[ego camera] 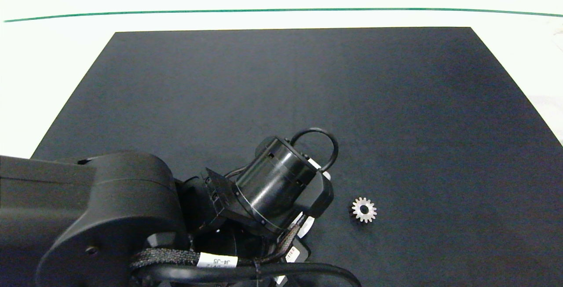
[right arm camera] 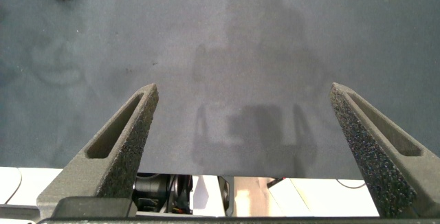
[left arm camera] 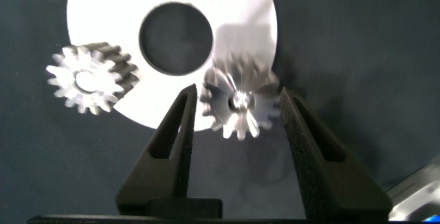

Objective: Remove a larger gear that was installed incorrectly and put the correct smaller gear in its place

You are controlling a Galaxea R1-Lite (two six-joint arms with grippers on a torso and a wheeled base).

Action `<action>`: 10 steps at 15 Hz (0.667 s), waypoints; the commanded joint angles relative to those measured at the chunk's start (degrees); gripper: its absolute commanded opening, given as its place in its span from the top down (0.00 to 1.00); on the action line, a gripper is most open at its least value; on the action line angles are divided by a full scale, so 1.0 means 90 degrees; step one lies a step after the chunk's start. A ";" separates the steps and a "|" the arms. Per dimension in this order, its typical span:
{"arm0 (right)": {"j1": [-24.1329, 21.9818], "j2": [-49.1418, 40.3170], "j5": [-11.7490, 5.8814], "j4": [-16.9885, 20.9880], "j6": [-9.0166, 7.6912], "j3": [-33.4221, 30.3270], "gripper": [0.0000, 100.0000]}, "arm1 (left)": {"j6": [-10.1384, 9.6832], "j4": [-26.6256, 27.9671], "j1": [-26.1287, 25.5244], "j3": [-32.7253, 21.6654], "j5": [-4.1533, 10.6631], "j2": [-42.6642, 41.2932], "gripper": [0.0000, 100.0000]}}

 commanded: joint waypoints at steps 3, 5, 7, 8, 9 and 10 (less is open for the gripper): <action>0.0011 -0.0096 0.0008 0.0013 -0.0018 0.0018 0.00 | -0.0479 -0.0199 0.0059 0.0202 -0.0009 -0.0916 0.00; 0.0050 -0.0135 0.0008 0.0003 -0.0047 0.0115 0.00 | -0.0684 -0.0619 0.0000 0.0856 -0.0009 -0.1306 0.00; 0.0089 -0.0282 0.0008 0.0013 -0.0067 0.0145 0.00 | -0.0684 -0.1840 -0.0166 0.1862 -0.0019 -0.1365 0.00; 0.0118 -0.0301 0.0008 0.0023 -0.0067 0.0145 0.00 | -0.0596 -0.2611 -0.0264 0.2194 -0.0039 -0.1297 0.00; 0.0128 -0.0301 0.0008 0.0023 -0.0067 0.0154 0.00 | -0.0479 -0.3207 -0.0283 0.2369 -0.0039 -0.1150 0.00; 0.0128 -0.0301 0.0008 0.0023 -0.0067 0.0164 0.00 | -0.0440 -0.3285 -0.0312 0.2467 -0.0039 -0.1092 0.00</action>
